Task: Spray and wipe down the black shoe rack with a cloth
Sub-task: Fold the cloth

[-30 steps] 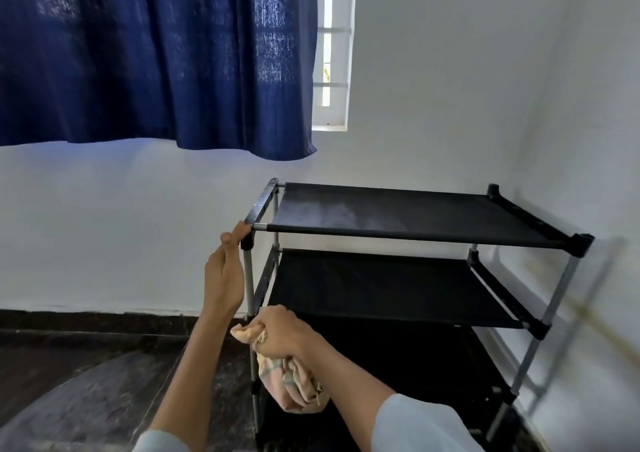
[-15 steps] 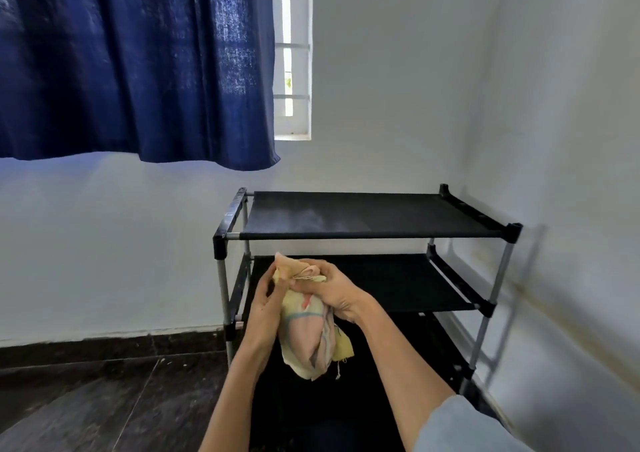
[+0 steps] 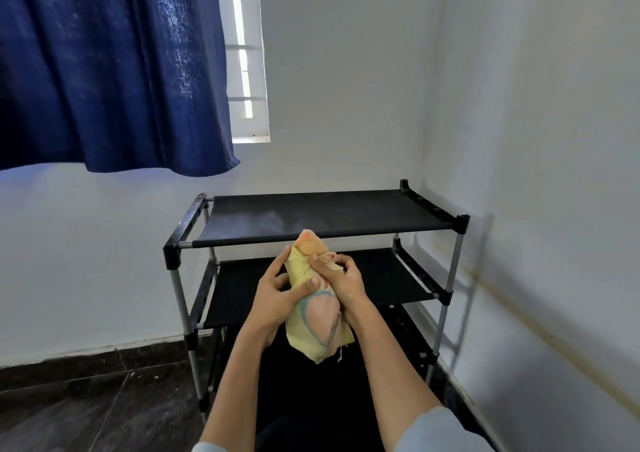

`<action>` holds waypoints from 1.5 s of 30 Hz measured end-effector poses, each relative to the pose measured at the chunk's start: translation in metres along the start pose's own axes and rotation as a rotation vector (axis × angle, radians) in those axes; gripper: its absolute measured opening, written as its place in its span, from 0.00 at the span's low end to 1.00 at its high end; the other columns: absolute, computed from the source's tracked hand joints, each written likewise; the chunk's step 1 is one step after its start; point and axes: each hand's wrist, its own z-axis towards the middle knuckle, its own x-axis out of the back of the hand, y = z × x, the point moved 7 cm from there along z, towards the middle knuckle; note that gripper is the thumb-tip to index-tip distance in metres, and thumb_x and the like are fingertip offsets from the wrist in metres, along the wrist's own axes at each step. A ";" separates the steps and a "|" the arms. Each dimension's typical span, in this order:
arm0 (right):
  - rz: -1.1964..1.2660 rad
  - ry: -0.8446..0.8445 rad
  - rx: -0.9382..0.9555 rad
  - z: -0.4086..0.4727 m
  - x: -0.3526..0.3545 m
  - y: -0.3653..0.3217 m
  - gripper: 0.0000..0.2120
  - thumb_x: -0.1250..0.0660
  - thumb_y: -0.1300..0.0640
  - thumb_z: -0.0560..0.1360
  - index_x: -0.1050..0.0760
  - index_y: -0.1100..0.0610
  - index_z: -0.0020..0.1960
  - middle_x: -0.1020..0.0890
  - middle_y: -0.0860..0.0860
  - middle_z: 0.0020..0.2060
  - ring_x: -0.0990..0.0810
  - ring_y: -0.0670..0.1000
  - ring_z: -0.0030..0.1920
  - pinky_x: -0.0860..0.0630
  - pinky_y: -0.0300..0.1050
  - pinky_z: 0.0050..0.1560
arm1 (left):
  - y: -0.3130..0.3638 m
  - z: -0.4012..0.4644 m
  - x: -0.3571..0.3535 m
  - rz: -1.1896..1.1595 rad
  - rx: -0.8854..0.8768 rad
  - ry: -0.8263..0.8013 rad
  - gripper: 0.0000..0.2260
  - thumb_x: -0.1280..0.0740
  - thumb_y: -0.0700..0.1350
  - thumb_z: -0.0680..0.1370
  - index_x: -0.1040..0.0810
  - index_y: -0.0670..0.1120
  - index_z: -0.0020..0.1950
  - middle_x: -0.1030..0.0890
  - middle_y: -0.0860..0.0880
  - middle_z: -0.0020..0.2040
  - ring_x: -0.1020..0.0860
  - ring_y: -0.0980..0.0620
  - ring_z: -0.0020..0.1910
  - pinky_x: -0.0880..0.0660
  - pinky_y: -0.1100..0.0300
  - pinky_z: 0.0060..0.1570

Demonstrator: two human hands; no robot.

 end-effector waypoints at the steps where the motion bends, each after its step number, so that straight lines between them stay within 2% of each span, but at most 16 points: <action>1: -0.033 -0.008 -0.018 0.000 0.004 -0.001 0.35 0.22 0.40 0.57 0.29 0.56 0.57 0.19 0.58 0.52 0.17 0.57 0.49 0.19 0.50 0.44 | 0.001 0.001 -0.005 0.004 -0.018 0.029 0.38 0.24 0.40 0.67 0.36 0.54 0.73 0.18 0.45 0.55 0.18 0.49 0.50 0.20 0.55 0.46; 4: -0.106 -0.119 -0.089 -0.003 0.013 -0.001 0.45 0.29 0.27 0.57 0.30 0.53 0.64 0.18 0.58 0.53 0.17 0.57 0.51 0.20 0.56 0.52 | 0.001 0.004 -0.019 0.006 -0.027 0.102 0.41 0.26 0.40 0.70 0.45 0.54 0.76 0.21 0.50 0.57 0.19 0.53 0.50 0.22 0.59 0.44; 6: -0.046 -0.223 -0.112 -0.010 0.022 0.004 0.41 0.30 0.28 0.62 0.31 0.52 0.67 0.18 0.58 0.56 0.18 0.57 0.54 0.22 0.58 0.58 | -0.004 0.006 -0.028 0.019 0.014 0.133 0.45 0.26 0.42 0.71 0.53 0.53 0.77 0.26 0.51 0.57 0.22 0.54 0.51 0.24 0.57 0.48; 7: 0.033 -0.276 -0.141 -0.014 0.028 0.010 0.37 0.33 0.31 0.67 0.31 0.52 0.68 0.19 0.58 0.58 0.19 0.58 0.57 0.24 0.59 0.61 | -0.008 0.007 -0.032 0.040 0.040 0.150 0.45 0.26 0.44 0.71 0.53 0.51 0.77 0.27 0.50 0.58 0.22 0.52 0.52 0.25 0.56 0.50; 9: 0.214 -0.386 -0.196 -0.023 0.036 0.022 0.29 0.42 0.35 0.76 0.31 0.53 0.69 0.21 0.59 0.61 0.22 0.59 0.61 0.28 0.59 0.65 | -0.016 0.009 -0.038 0.080 0.085 0.173 0.37 0.27 0.48 0.71 0.41 0.44 0.75 0.24 0.48 0.60 0.21 0.48 0.54 0.24 0.53 0.53; 11: 0.319 -0.397 -0.214 -0.025 0.045 0.031 0.28 0.46 0.38 0.78 0.32 0.54 0.70 0.23 0.60 0.63 0.23 0.59 0.63 0.28 0.59 0.64 | -0.018 0.009 -0.046 0.099 0.071 0.151 0.17 0.29 0.49 0.73 0.24 0.43 0.59 0.18 0.46 0.52 0.19 0.44 0.52 0.21 0.51 0.52; 13: 0.303 -0.353 -0.180 -0.021 0.050 0.033 0.26 0.44 0.40 0.78 0.35 0.52 0.71 0.23 0.60 0.63 0.22 0.59 0.62 0.25 0.58 0.60 | -0.020 0.008 -0.055 0.098 0.042 0.128 0.10 0.32 0.50 0.76 0.20 0.44 0.50 0.16 0.44 0.47 0.19 0.43 0.51 0.21 0.49 0.52; 15: 0.231 -0.300 -0.105 -0.014 0.054 0.031 0.22 0.43 0.43 0.79 0.36 0.51 0.70 0.22 0.58 0.62 0.20 0.58 0.59 0.22 0.56 0.55 | -0.023 0.007 -0.060 0.099 0.028 0.117 0.11 0.34 0.50 0.77 0.19 0.44 0.51 0.16 0.44 0.47 0.18 0.45 0.50 0.21 0.50 0.51; 18: 0.124 -0.254 -0.050 -0.008 0.059 0.032 0.24 0.43 0.42 0.78 0.32 0.53 0.69 0.20 0.57 0.60 0.19 0.56 0.58 0.21 0.54 0.55 | -0.026 0.007 -0.062 0.140 0.024 0.120 0.13 0.35 0.52 0.77 0.19 0.44 0.52 0.16 0.46 0.47 0.18 0.49 0.48 0.21 0.54 0.49; 24: 0.061 -0.216 -0.060 0.001 0.067 0.035 0.21 0.43 0.43 0.79 0.26 0.57 0.63 0.18 0.57 0.55 0.18 0.55 0.54 0.19 0.49 0.51 | -0.033 0.011 -0.057 0.144 0.034 0.122 0.13 0.33 0.51 0.76 0.19 0.43 0.51 0.16 0.48 0.45 0.17 0.55 0.43 0.21 0.63 0.41; 28: 0.079 -0.236 -0.095 0.005 0.068 0.039 0.18 0.41 0.45 0.79 0.24 0.56 0.60 0.17 0.56 0.54 0.17 0.54 0.53 0.19 0.48 0.48 | -0.036 0.008 -0.053 0.120 0.035 0.135 0.11 0.33 0.51 0.76 0.21 0.45 0.53 0.16 0.49 0.47 0.17 0.55 0.46 0.22 0.64 0.43; 34: 0.094 -0.252 -0.082 0.003 0.060 0.032 0.18 0.38 0.45 0.78 0.22 0.56 0.60 0.17 0.57 0.53 0.17 0.56 0.53 0.20 0.52 0.52 | -0.025 -0.005 -0.049 0.099 -0.045 0.205 0.12 0.34 0.49 0.77 0.23 0.44 0.58 0.16 0.52 0.45 0.17 0.59 0.43 0.23 0.67 0.39; 36: 0.081 -0.235 -0.069 0.000 0.055 0.027 0.19 0.37 0.43 0.77 0.22 0.55 0.60 0.17 0.56 0.53 0.17 0.56 0.53 0.20 0.55 0.54 | -0.017 -0.010 -0.048 0.144 -0.087 0.245 0.12 0.35 0.51 0.78 0.23 0.46 0.58 0.17 0.51 0.44 0.17 0.58 0.42 0.21 0.64 0.41; 39: 0.092 -0.188 -0.040 -0.004 0.044 0.017 0.25 0.35 0.36 0.72 0.22 0.53 0.60 0.17 0.56 0.54 0.18 0.58 0.54 0.22 0.59 0.56 | -0.002 -0.016 -0.047 0.261 -0.149 0.310 0.19 0.36 0.60 0.76 0.25 0.51 0.60 0.17 0.51 0.45 0.18 0.54 0.45 0.20 0.53 0.49; 41: 0.097 -0.165 -0.023 -0.009 0.034 0.007 0.31 0.34 0.31 0.67 0.22 0.52 0.60 0.17 0.56 0.54 0.18 0.58 0.54 0.22 0.61 0.56 | 0.012 -0.026 -0.051 0.330 -0.182 0.344 0.22 0.37 0.63 0.75 0.28 0.53 0.64 0.18 0.53 0.43 0.19 0.56 0.44 0.21 0.55 0.48; 45: 0.150 -0.251 0.051 -0.030 0.002 -0.017 0.33 0.41 0.30 0.71 0.28 0.51 0.66 0.19 0.56 0.58 0.19 0.57 0.57 0.23 0.59 0.59 | 0.045 -0.052 -0.059 0.351 -0.253 0.324 0.28 0.39 0.64 0.75 0.38 0.54 0.70 0.22 0.61 0.46 0.21 0.61 0.45 0.23 0.60 0.48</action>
